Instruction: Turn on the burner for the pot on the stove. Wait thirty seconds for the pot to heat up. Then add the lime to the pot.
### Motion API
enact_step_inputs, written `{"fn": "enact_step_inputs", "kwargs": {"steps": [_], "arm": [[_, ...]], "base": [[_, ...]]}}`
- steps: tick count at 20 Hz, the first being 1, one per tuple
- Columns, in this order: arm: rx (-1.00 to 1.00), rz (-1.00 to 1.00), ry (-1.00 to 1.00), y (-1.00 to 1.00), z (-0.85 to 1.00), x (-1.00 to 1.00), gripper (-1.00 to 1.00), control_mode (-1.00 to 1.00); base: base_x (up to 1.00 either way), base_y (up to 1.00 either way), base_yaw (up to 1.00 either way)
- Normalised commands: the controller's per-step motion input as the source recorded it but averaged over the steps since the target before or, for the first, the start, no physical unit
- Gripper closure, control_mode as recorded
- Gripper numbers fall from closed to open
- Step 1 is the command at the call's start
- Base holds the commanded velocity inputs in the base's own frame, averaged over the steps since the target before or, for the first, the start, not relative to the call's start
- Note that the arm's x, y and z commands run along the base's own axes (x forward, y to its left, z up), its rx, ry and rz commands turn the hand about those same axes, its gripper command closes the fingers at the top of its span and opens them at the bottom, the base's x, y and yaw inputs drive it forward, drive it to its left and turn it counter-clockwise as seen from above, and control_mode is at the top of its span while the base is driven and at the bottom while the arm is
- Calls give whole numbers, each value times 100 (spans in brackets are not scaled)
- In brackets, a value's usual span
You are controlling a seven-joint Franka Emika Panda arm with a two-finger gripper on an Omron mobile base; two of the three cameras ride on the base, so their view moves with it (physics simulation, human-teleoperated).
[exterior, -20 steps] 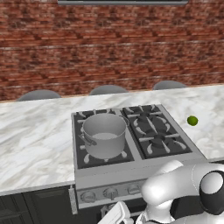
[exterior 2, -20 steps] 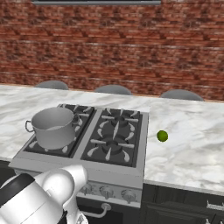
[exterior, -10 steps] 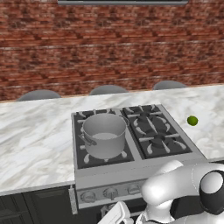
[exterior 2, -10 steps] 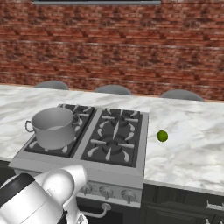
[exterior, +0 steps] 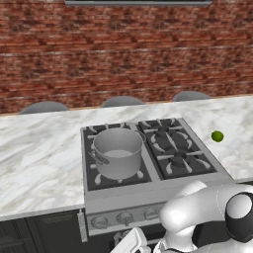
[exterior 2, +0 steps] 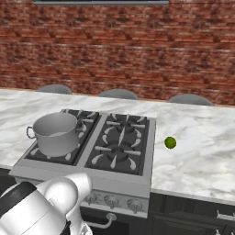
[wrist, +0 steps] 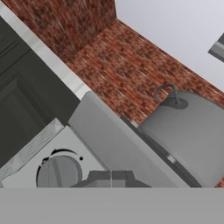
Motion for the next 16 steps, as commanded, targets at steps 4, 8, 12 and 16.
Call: {"fn": "enact_step_inputs", "kwargs": {"steps": [4,8,12,16], "arm": [[0,0,0,0,0,0,100,-100],[0,0,0,0,0,0,100,-100],[0,0,0,0,0,0,100,-100],[0,0,0,0,0,0,100,-100]], "base": [[0,0,0],[0,0,0],[0,0,0],[0,0,0]]}}
